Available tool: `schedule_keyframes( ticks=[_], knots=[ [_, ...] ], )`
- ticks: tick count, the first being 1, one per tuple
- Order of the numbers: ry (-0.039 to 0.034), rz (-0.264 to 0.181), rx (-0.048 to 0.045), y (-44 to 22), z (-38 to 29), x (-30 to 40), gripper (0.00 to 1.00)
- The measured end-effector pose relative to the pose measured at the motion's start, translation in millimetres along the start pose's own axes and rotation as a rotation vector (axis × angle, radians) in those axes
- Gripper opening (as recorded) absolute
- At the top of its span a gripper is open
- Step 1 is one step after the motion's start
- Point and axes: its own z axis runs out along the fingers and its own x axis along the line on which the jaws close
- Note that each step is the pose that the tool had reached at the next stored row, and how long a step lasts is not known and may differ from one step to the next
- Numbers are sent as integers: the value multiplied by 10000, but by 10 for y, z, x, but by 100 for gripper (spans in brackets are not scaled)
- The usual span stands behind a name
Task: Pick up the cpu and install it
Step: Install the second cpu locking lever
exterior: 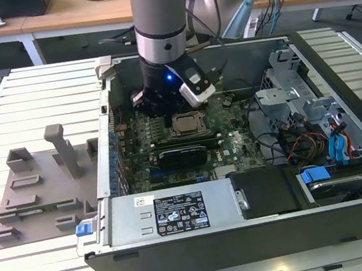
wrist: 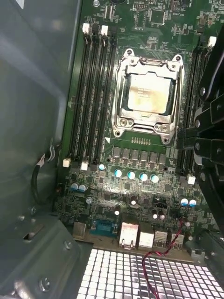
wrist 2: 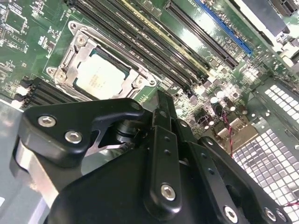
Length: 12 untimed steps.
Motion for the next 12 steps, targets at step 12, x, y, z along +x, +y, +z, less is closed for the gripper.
schedule_keyframes(
  ticks=[12],
  knots=[
    [13, 11, 99, 88, 2, -230, 11]
  ],
)
